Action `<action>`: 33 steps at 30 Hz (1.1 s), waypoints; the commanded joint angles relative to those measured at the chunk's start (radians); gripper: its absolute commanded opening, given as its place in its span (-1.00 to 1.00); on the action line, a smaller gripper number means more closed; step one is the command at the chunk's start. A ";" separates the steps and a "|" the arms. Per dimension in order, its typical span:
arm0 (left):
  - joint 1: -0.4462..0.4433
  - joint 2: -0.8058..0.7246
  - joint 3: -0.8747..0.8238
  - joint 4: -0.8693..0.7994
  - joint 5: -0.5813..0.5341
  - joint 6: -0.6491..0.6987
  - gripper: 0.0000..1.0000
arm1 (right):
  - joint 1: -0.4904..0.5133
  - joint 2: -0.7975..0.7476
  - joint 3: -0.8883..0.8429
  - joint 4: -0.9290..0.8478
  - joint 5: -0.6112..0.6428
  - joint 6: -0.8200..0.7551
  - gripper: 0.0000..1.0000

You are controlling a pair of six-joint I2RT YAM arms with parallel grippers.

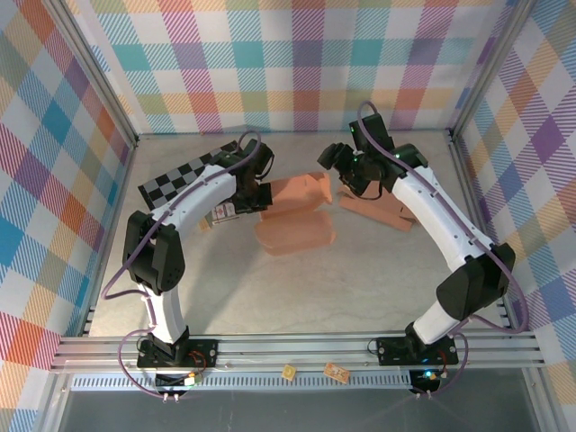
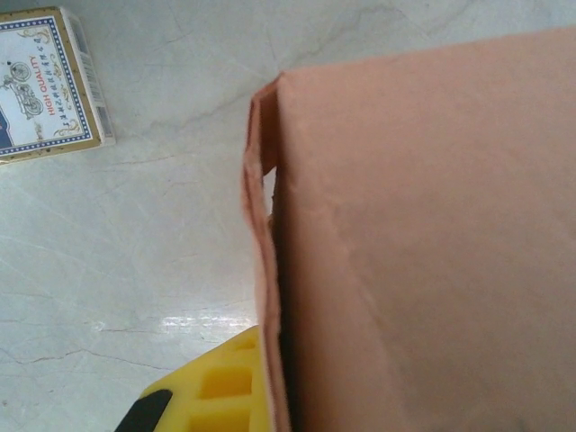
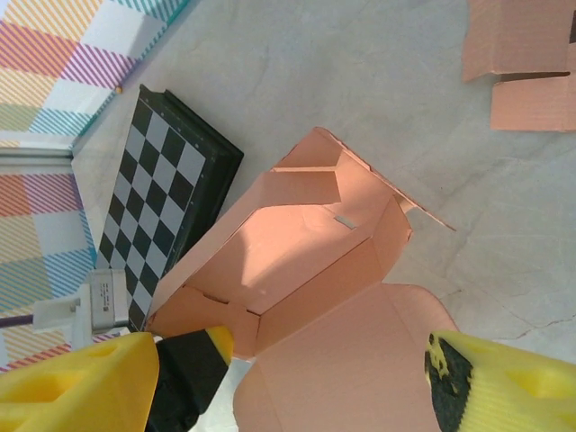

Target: Fold the paper box

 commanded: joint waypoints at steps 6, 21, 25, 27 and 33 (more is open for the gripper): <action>0.008 0.000 0.047 -0.052 0.052 0.062 -1.00 | -0.002 0.055 0.046 -0.009 -0.057 -0.043 0.54; 0.007 -0.004 0.047 -0.055 0.066 0.077 -1.00 | -0.001 0.312 0.263 -0.044 -0.092 -0.021 0.46; 0.007 -0.004 0.045 -0.053 0.073 0.080 -1.00 | 0.000 0.348 0.273 -0.050 -0.089 -0.032 0.46; 0.007 -0.007 0.044 -0.051 0.076 0.079 -1.00 | 0.003 0.365 0.278 -0.053 -0.100 -0.039 0.46; 0.003 -0.009 0.041 -0.046 0.080 0.078 -1.00 | 0.020 0.383 0.283 -0.044 -0.145 -0.028 0.42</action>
